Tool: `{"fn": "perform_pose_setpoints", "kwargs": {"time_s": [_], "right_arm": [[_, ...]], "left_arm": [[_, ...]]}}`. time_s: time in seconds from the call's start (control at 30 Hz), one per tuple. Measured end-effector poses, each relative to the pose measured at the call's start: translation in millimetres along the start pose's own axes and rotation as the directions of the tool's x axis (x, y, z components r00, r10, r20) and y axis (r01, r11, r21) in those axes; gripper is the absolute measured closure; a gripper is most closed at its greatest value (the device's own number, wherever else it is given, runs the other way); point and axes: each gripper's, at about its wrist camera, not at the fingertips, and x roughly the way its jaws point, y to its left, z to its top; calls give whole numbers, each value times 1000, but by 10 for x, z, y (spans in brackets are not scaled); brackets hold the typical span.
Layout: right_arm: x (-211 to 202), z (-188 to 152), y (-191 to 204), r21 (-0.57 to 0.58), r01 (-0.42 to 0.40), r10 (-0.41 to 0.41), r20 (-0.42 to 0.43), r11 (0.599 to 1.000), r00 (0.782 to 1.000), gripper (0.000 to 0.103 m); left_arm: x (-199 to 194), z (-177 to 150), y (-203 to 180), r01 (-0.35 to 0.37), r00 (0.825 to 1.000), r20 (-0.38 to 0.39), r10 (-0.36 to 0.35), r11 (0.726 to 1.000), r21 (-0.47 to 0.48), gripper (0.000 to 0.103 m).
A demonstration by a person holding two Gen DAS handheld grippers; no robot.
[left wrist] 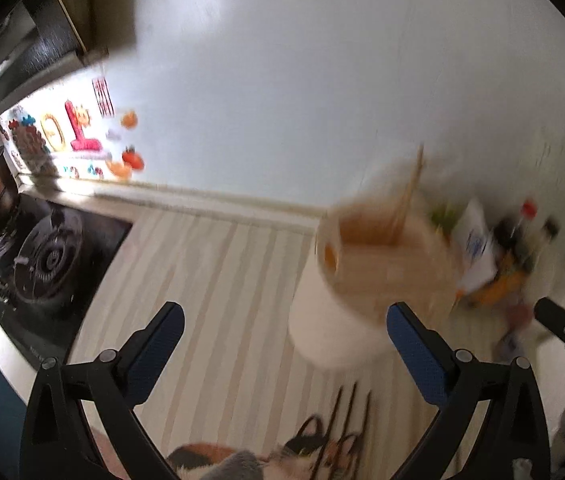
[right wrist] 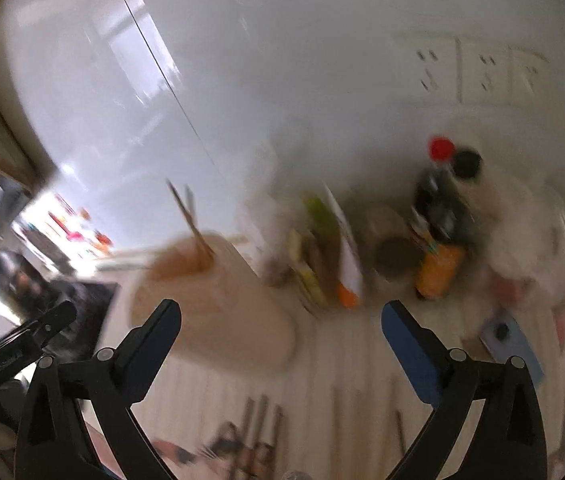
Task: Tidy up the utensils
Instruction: 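Open both tools to release the chopsticks and move back to the mat, then grasp a dark chopstick with the left tool while the right grasps a wooden one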
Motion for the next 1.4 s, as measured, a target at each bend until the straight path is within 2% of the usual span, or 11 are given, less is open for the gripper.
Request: {"fn": "perform_pose_setpoints", "kwargs": {"time_s": [0.17, 0.23, 0.37, 0.5, 0.57, 0.67, 0.73, 0.77, 1.13, 1.23, 1.4], "right_arm": [[300, -455, -259, 16, 46, -43, -156, 999, 987, 8], [518, -681, -337, 14, 61, -56, -253, 998, 966, 32], [834, -1045, -493, 27, 80, -65, -361, 996, 930, 65], [1028, -1324, -590, 15, 89, -74, -426, 996, 902, 85], [1093, -1418, -617, 7, 88, -75, -454, 996, 888, 85], [1158, -1504, -634, 2, 83, -72, -481, 997, 874, 85], [1224, -1570, -646, 6, 80, -66, -505, 997, 861, 85], [1269, -1563, -666, 8, 77, -63, -513, 997, 856, 85], [1485, -1651, -627, -46, 93, -103, -561, 995, 821, 85], [1542, -1613, -550, -76, 104, -129, -559, 992, 819, 84], [1549, -1589, -499, -127, 121, -172, -555, 984, 814, 85]], "left_arm": [[382, -429, -155, -2, 992, -129, 8, 999, 49, 0], [584, -634, -208, -1, 982, -190, 15, 997, 74, 0], [978, -1050, -338, 2, 949, -310, 55, 984, 181, 3], [1283, -1418, -375, 58, 898, -439, 40, 977, 207, 30], [1361, -1510, -404, 87, 886, -464, 19, 974, 208, 30], [1423, -1592, -521, 104, 884, -466, 39, 955, 276, 33], [1472, -1648, -589, 106, 877, -477, 60, 944, 314, 53], [1492, -1662, -603, 108, 873, -484, 61, 943, 314, 56], [1457, -1585, -511, 103, 881, -472, 43, 955, 279, 81], [1439, -1590, -458, 104, 880, -472, 45, 953, 283, 96], [1455, -1596, -465, 71, 884, -464, 55, 965, 250, 99]]}}
